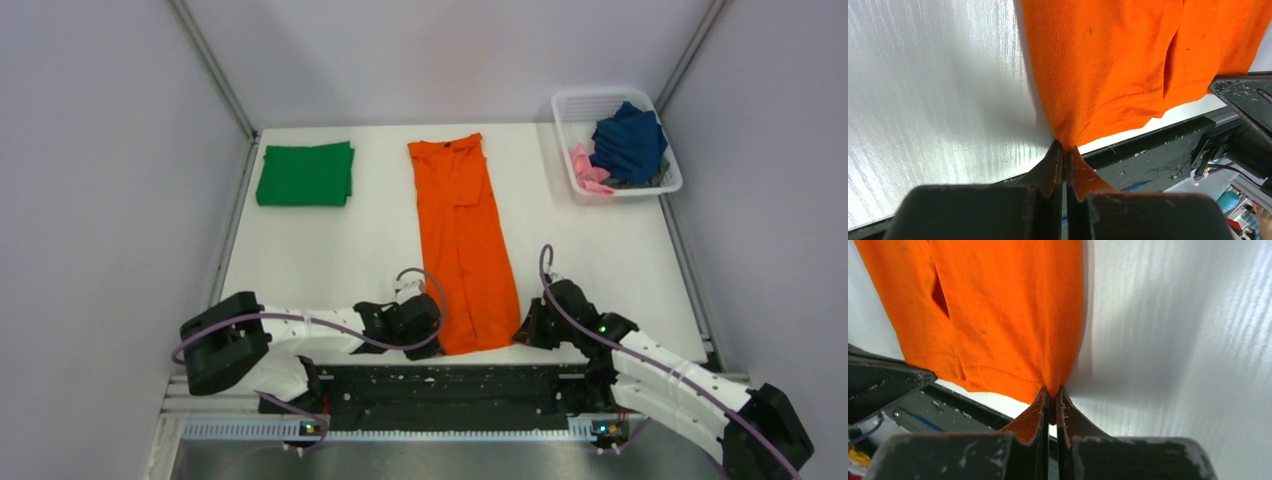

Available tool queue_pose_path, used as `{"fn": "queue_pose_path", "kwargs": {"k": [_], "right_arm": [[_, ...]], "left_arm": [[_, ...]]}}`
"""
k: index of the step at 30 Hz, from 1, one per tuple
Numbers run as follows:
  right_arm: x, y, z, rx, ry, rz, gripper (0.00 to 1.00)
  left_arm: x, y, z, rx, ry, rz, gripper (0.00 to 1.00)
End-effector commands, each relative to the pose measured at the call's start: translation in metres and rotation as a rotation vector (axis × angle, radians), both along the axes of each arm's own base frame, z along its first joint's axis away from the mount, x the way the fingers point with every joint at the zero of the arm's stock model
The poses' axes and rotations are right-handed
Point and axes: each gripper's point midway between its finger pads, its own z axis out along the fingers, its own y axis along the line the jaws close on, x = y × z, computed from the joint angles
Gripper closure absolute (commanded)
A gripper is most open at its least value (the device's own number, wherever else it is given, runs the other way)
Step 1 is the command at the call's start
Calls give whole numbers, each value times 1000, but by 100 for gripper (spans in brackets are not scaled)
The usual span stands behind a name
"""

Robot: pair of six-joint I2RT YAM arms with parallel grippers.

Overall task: Fold and stack the t-shirts
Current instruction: Grab the bottom of the folded rectangular tshirt with both arms, then fold the folded rectangular tshirt in 1/3 of the way

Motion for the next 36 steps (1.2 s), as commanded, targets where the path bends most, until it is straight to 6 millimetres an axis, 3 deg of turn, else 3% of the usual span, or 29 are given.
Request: {"fn": "queue_pose_path", "kwargs": {"k": [1,5,7,12,20,24,28,36], "right_arm": [[-17,6,-4,-2,45,67,100],[-48,12,0,19,90,121,100],[-61,25,8,85,86,152,100],[-63,51,31,172,19,192,100],[-1,52,72,93,-239,39,100],[27,50,93,23,-351,-15,100],[57,50,102,-57,-397,-41,100],[129,43,115,-117,-475,-125,100]], "left_arm": [[-12,30,-20,101,17,-7,100],[-32,50,-17,134,6,-53,100],[-41,61,-17,149,11,-71,100],[-39,55,0,85,-31,-99,100],[21,30,55,2,-292,8,100],[57,27,71,-4,-340,41,100],[96,24,87,0,-381,52,100],[164,19,86,59,-407,53,100]]}}
